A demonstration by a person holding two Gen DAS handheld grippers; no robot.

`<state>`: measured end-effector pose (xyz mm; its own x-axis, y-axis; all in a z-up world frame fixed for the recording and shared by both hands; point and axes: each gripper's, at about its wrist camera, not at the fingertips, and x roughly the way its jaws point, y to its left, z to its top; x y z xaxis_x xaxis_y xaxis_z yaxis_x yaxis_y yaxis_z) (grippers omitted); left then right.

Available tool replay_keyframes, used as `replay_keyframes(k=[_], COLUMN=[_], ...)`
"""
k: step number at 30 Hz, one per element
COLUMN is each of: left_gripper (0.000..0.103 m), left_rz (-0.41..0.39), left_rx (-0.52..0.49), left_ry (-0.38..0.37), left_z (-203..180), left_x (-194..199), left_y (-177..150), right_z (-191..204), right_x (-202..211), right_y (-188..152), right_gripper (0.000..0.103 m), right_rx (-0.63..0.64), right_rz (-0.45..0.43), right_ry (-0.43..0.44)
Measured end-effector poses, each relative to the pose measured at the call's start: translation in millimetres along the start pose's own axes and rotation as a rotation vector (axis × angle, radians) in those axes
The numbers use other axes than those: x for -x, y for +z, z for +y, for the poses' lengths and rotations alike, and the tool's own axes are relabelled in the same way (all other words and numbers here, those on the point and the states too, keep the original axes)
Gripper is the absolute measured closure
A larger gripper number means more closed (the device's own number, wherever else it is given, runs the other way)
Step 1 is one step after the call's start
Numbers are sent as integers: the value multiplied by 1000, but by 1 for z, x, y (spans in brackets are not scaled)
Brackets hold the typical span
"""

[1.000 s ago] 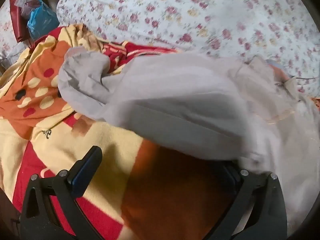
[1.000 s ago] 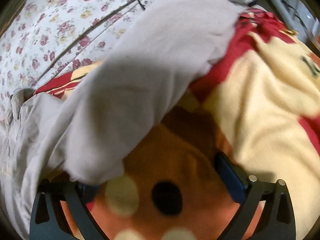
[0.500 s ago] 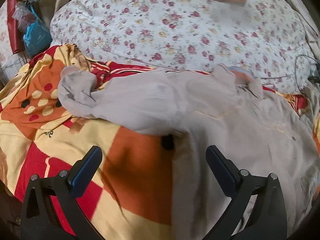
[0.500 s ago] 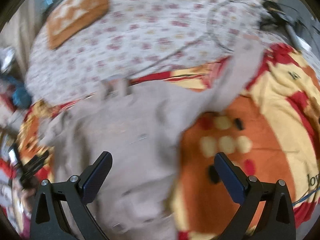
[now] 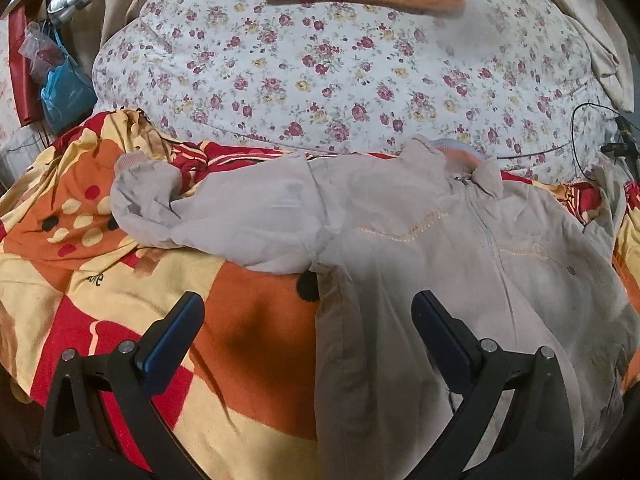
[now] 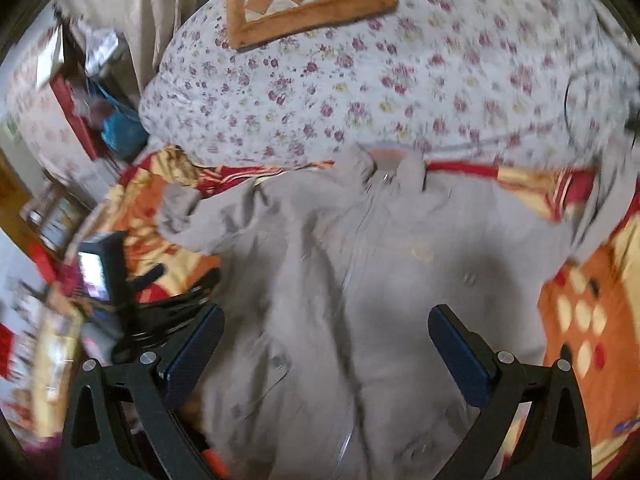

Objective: Fold large clothes

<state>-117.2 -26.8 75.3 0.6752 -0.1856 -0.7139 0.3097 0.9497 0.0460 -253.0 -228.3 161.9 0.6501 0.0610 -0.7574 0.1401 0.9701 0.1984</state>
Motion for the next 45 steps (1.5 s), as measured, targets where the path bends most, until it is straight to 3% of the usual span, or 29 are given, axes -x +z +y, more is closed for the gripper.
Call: replay_keyframes(k=[4, 10, 18, 45], left_gripper=[0, 0, 0, 0], left_rz=[19, 117, 124, 116], left_rx=[14, 58, 58, 57], left_ry=[-17, -95, -78, -46], left_z=[1, 0, 1, 3], left_x=[-7, -24, -32, -37], left_y=[1, -4, -5, -4], right_z=[21, 33, 36, 25], right_x=[-26, -58, -87, -105], right_y=[0, 4, 4, -1], right_gripper=[1, 1, 1, 1], right_rx=[80, 93, 147, 124], right_rz=[-26, -13, 35, 97], right_ry=[-106, -220, -326, -313])
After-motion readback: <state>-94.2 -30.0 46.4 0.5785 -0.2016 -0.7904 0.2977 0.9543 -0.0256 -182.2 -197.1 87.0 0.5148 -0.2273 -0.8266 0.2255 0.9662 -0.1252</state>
